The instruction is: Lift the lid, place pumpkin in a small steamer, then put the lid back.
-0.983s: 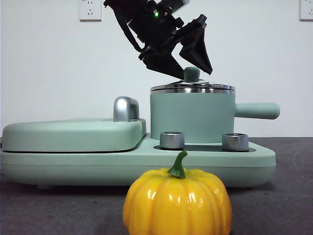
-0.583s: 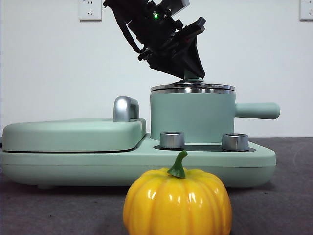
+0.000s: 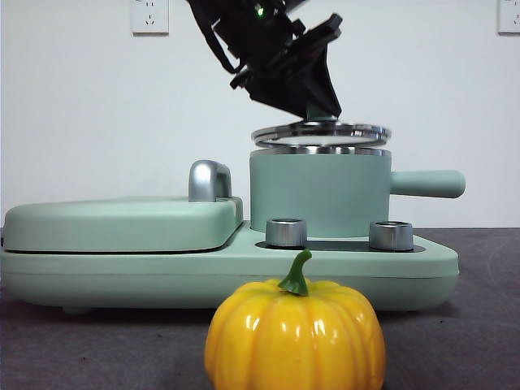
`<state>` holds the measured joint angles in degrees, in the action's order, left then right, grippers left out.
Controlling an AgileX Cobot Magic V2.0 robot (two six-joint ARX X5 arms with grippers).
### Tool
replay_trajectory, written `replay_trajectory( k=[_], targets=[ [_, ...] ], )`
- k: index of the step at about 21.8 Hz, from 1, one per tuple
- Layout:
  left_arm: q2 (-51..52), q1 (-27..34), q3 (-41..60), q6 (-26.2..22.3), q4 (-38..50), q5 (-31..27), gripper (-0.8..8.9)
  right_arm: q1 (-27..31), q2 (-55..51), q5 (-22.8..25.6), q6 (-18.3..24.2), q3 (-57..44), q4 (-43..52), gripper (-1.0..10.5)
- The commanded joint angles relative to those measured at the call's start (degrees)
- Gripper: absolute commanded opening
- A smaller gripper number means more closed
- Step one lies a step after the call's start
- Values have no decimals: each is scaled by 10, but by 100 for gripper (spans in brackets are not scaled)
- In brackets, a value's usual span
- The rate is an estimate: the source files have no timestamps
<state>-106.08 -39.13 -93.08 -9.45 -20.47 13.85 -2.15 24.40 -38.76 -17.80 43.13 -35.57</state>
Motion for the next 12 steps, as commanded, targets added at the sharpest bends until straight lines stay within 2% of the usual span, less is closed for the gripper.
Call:
replay_trajectory(
  k=[1, 4, 7, 9, 12],
  targets=[
    [28, -2, -32, -3, -7, 5, 86, 0, 7, 1, 2, 9, 3, 497],
    [60, 9, -32, -4, -32, 4, 86, -12, 33, -15, 5, 17, -20, 497],
    [92, 34, -32, -5, -66, 4, 86, -61, 83, -17, 21, 42, -54, 496],
    [110, 56, -32, -5, -84, 5, 86, -110, 121, 3, 21, 60, -58, 496],
    [132, 97, -32, -4, -105, 5, 86, -207, 196, 66, 21, 92, -72, 496]
  ],
)
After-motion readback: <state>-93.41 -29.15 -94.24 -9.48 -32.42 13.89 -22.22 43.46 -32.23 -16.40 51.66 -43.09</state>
